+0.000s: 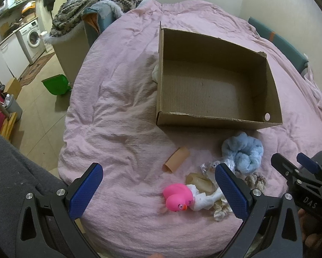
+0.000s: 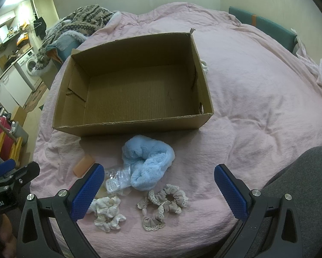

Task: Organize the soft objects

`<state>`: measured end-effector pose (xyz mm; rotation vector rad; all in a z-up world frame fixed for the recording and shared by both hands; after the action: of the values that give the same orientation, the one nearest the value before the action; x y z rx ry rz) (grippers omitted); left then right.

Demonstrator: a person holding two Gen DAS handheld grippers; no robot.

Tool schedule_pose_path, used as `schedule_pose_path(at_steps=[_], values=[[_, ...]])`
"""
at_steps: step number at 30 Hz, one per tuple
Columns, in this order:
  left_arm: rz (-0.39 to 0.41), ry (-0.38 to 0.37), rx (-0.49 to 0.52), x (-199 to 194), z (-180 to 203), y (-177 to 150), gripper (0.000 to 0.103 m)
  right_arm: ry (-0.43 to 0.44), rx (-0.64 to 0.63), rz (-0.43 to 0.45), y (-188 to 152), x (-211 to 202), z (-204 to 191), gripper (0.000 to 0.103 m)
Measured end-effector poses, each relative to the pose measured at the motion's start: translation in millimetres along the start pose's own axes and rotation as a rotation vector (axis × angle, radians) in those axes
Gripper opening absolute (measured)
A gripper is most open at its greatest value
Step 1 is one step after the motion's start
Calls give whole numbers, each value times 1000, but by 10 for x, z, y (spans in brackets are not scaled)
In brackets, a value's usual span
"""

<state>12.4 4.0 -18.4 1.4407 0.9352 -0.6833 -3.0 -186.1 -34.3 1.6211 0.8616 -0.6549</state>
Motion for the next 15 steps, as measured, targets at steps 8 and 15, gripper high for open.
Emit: schedule_pose_path(at_steps=[8, 15], values=[[-3, 1, 4, -4, 17, 3, 103, 1, 4, 0, 3, 0, 1, 103], [-3, 2, 6, -2, 24, -6, 103, 2, 7, -1, 6, 0, 6, 103]])
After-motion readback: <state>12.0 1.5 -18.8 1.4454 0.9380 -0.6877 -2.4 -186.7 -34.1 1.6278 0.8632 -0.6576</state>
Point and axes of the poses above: each gripper's, at about its wrist camera, not at the fingertips, and x roughly the way its jaws point, z to its right, y to its top, the point moved 2 cm from there along x, roughly the way its jaws point, and after that the axes turned 10 degrees about y, right-handed, at the moved point
